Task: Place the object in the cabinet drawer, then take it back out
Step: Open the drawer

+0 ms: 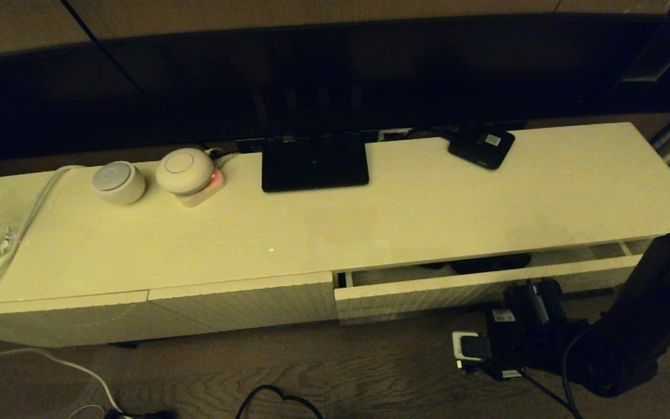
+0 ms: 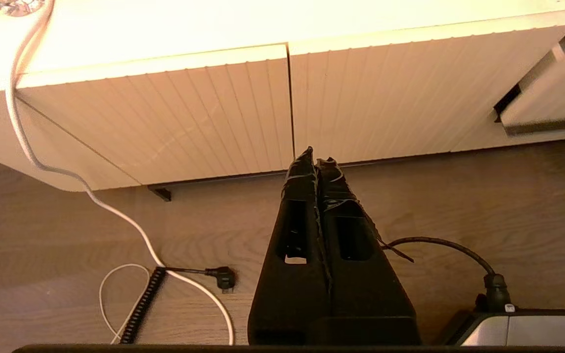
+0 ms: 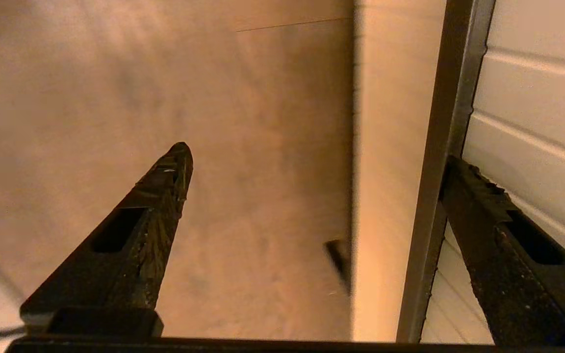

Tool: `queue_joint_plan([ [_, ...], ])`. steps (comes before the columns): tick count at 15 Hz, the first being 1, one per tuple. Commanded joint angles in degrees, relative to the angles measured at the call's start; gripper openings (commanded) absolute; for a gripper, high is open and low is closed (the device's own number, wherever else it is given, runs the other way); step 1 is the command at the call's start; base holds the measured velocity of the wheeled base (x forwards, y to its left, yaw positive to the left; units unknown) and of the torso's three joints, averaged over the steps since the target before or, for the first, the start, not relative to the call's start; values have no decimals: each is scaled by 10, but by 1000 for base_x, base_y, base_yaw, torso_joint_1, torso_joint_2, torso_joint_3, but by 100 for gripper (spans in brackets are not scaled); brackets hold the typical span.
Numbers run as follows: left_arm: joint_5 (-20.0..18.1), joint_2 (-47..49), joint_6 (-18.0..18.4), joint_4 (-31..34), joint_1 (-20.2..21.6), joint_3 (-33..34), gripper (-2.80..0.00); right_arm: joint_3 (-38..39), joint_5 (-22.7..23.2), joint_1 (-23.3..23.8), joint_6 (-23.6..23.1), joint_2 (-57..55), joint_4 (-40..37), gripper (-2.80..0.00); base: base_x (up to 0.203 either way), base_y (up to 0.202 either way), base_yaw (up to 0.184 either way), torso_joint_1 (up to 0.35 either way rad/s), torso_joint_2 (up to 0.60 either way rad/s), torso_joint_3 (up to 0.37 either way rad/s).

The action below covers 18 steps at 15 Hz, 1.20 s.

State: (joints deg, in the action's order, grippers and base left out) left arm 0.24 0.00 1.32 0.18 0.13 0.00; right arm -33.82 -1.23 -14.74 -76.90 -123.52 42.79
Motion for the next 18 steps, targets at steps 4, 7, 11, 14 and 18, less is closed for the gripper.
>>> queue_joint_plan([
  [4,0,0,0,0,0,2,-280,65,5,-9,-4,7,21,0,0,0,0,0,0,0],
  [7,0,0,0,0,0,2,-280,121,4,-37,-4,42,24,0,0,0,0,0,0,0],
  [11,0,0,0,0,0,2,-280,169,4,-51,0,95,28,0,0,0,0,0,0,0],
  [14,0,0,0,0,0,2,-280,187,3,-55,1,169,21,0,0,0,0,0,0,0],
  [18,0,0,0,0,0,2,-280,206,0,-63,8,314,-52,0,0,0,0,0,0,0],
])
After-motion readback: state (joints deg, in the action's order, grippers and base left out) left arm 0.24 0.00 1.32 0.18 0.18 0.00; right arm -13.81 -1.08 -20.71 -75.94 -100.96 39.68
